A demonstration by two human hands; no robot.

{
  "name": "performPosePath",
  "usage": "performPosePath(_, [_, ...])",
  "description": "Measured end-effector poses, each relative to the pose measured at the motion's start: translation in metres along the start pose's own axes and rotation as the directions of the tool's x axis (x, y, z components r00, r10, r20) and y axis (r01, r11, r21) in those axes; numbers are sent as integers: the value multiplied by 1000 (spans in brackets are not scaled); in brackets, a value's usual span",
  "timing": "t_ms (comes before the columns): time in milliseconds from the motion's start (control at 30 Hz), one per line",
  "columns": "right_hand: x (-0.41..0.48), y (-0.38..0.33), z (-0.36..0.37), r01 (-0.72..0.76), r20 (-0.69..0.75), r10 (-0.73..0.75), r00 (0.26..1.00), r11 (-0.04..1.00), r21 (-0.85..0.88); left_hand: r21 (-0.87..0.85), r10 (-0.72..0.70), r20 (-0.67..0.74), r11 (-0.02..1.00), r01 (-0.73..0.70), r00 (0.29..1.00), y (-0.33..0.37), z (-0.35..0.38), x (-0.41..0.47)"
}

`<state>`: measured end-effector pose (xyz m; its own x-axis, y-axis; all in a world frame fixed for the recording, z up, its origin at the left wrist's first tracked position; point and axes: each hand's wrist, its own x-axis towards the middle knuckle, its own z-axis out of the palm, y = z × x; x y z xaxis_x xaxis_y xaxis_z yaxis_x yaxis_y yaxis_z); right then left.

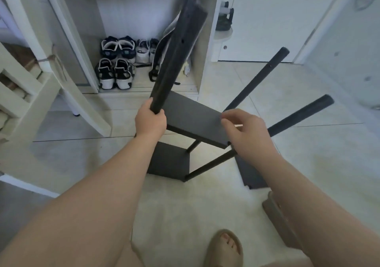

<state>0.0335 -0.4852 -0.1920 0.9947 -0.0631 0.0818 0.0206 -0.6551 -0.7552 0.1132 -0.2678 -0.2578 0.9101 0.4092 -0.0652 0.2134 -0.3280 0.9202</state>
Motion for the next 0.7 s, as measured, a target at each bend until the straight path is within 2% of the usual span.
performPosePath(100, [-19,-5,-28,274,-142,-278,950,960,-47,100,87,28,991,-89,996,22,17,-12])
performPosePath(200, [-28,-1,-44,459,-265,-502,823,864,-209,216,141,30,966,-144,990,33,31,-19])
performPosePath(300, [-28,5,-55,535,-324,-639,698,765,-358,348,224,43,910,-225,974,36,46,-25])
performPosePath(400, [-20,8,-59,495,-341,-679,650,719,-489,457,259,80,849,-266,963,34,61,-32])
performPosePath(467, [-8,12,-58,417,-270,-642,717,707,-571,543,268,124,788,-292,955,33,72,-35])
performPosePath(567, [7,30,-49,236,-55,-366,929,701,-673,616,290,195,707,-347,937,26,85,-40])
performPosePath(633, [13,48,-38,169,46,-208,977,628,-760,639,303,236,668,-382,923,19,91,-43])
performPosePath(700, [19,60,-27,139,71,-133,989,614,-777,662,307,274,627,-410,912,12,95,-42])
